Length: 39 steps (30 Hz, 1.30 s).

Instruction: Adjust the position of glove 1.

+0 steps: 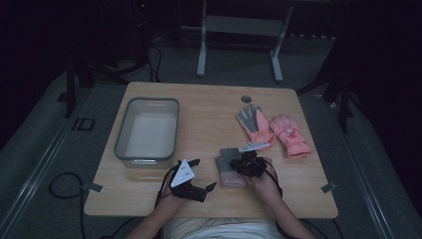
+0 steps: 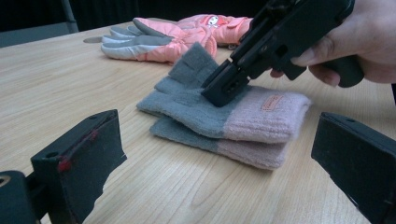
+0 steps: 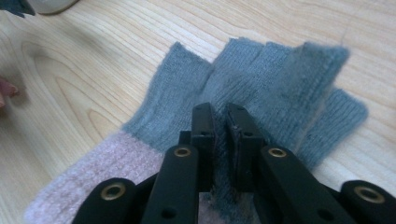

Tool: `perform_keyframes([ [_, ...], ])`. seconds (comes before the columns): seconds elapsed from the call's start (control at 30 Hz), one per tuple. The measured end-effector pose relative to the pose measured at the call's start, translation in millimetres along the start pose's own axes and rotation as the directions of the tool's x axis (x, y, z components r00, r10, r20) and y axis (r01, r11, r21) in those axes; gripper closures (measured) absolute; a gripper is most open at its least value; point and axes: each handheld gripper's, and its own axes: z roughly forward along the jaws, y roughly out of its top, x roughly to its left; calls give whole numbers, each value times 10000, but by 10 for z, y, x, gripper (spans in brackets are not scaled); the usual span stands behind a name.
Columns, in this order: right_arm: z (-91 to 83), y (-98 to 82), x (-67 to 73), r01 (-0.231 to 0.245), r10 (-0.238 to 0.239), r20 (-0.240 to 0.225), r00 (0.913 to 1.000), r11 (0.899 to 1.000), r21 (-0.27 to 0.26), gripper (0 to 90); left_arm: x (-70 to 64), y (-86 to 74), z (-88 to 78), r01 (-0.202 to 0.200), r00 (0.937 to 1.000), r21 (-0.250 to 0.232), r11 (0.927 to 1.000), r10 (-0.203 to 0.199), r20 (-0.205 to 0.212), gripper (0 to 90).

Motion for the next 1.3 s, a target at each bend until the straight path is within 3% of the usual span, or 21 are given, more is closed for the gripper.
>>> perform_keyframes([
  [0.23,-35,-8,3,-14,14,-3,10000,9999,-149,689,-19,-4,-5,-133,9999,-149,9998,133,-17,16],
  [0.37,-305,61,-74,118,-106,138,9998,9959,-901,638,-83,60,-6,-625,9978,138,9979,622,211,17],
  [0.47,-456,94,-212,-68,97,217,9997,9914,-1307,627,-109,129,-3,-869,9960,-27,9962,869,217,44],
  [0.57,-503,116,-299,-153,210,411,9989,9909,-1341,624,-139,249,29,-906,9955,272,9955,898,310,66],
  [0.63,-516,153,-388,-194,251,419,9988,9910,-1322,615,-185,335,111,-1051,9938,1107,9883,1003,484,73],
  [0.67,-516,153,-388,-194,251,419,9988,9910,-1322,615,-185,335,111,-1051,9938,1107,9883,1003,484,106],
  [0.7,-498,166,-411,-175,233,424,9988,9913,-1303,612,-206,358,161,-1315,9870,1259,9833,1180,1092,106],
  [0.73,-444,186,-449,-284,324,330,9989,9929,-1154,605,-220,367,190,-1473,9826,1375,9795,1291,1333,136],
  [0.8,-378,198,-475,-366,394,251,9989,9941,-1025,597,-258,379,276,-2002,9686,1759,9638,1676,1839,140],
  [0.9,-253,205,-513,-539,547,79,9985,9952,-814,570,-303,358,418,-2727,9412,2134,9381,2142,2612,203],
  [0.97,-170,202,-540,-716,713,-72,9974,9954,-636,544,-324,333,494,-3125,9278,2331,9209,2432,2828,211],
  [1.0,-128,198,-553,-745,740,-102,9972,9956,-565,539,-328,324,520,-3214,9259,2408,9158,2507,2825,223],
  [1.13,7,171,-588,-760,762,74,9971,9969,-198,497,-321,277,619,-3848,9024,2562,8867,3031,3063,264],
  [1.2,62,151,-590,-731,732,154,9972,9973,-33,490,-309,276,638,-4087,8927,2639,8737,3226,3147,293],
  [1.23,87,140,-592,-707,706,93,9975,9975,58,474,-303,281,645,-4119,8909,2652,8718,3241,3182,307],
  [1.3,118,125,-592,-806,805,66,9967,9966,149,462,-295,292,649,-4373,8814,2712,8574,3489,3183,340],
])
